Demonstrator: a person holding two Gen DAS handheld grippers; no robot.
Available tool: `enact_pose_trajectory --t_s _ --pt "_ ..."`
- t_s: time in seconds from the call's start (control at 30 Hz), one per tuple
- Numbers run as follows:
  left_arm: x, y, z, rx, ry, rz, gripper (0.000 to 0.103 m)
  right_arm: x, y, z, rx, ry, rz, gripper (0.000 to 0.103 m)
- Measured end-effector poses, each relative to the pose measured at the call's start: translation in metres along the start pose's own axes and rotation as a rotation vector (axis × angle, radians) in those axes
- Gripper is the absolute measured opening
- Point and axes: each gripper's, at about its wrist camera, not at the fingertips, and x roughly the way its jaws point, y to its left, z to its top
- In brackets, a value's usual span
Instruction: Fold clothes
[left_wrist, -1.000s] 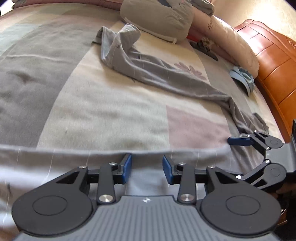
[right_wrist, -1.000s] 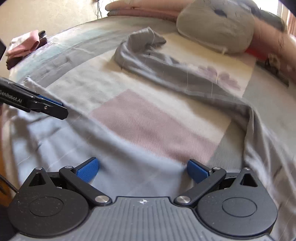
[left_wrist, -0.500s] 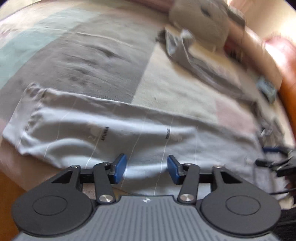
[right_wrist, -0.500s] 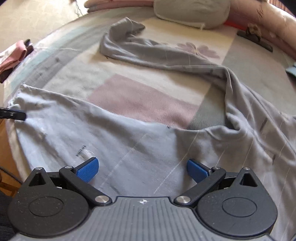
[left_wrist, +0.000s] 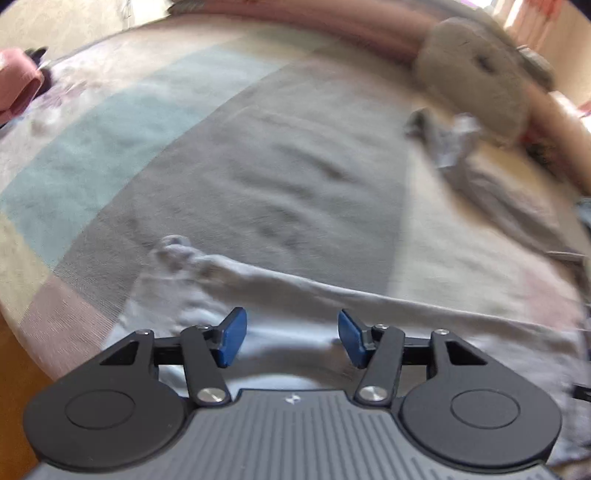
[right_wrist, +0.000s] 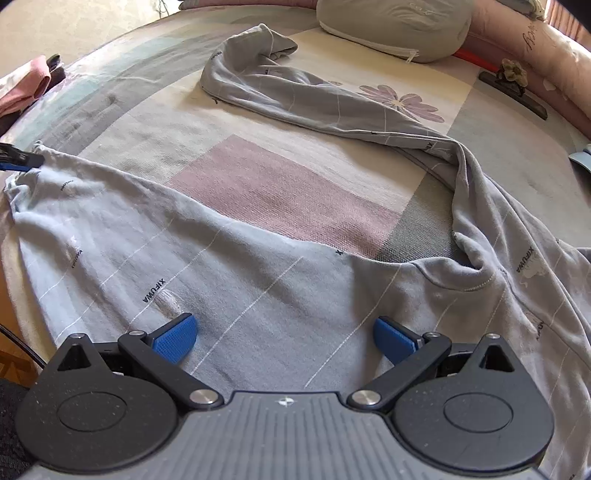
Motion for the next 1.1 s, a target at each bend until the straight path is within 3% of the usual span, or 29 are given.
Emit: enact_pose_trajectory --t_s 0.1,0.27,0.4,0.47,0.57,0.63,0.73,0.83,0.93,1.0,1.1 --pt "0.011 0.003 0.015 0.034 -0.037 -0.001 0.057 0.0 0.001 0.0 0.009 0.001 -0.009 0.103" --pt "0.02 -0.009 0.028 0.136 -0.035 0.033 0.055 0.001 0.002 0.001 0.015 0.007 -0.023 0.103" --pt "-0.011 -0.014 0.024 0.122 -0.086 0.028 0.056 -0.002 0.001 0.004 0.008 0.017 -0.024 0.103" --pt "-0.029 -0.016 0.015 0.119 -0.106 -0.015 0.061 -0.004 0.0 0.004 0.004 0.017 -0.028 0.103" --pt "-0.033 -0.009 -0.005 0.12 -0.08 -0.039 0.063 -0.005 -0.002 0.005 0.003 0.014 -0.019 0.103" --pt "-0.025 0.003 -0.018 0.087 -0.025 -0.01 0.063 -0.002 -0.004 0.005 0.004 0.023 -0.016 0.103" --pt "-0.025 0.02 -0.035 0.062 -0.02 0.043 0.063 0.0 -0.004 0.005 -0.011 0.029 -0.013 0.103" --pt "-0.031 0.024 -0.034 0.05 0.008 0.068 0.062 0.0 -0.004 0.001 -0.02 0.022 -0.011 0.103" --pt "-0.035 0.007 -0.023 0.109 0.003 0.09 0.059 0.001 -0.002 -0.002 -0.028 0.01 -0.024 0.103" --pt "-0.035 -0.008 -0.015 0.136 -0.009 0.022 0.06 0.001 0.0 -0.002 -0.028 0.01 -0.033 0.103" --pt "-0.033 -0.036 -0.01 0.154 -0.006 -0.141 0.064 0.001 0.0 -0.003 -0.029 -0.001 -0.034 0.103"
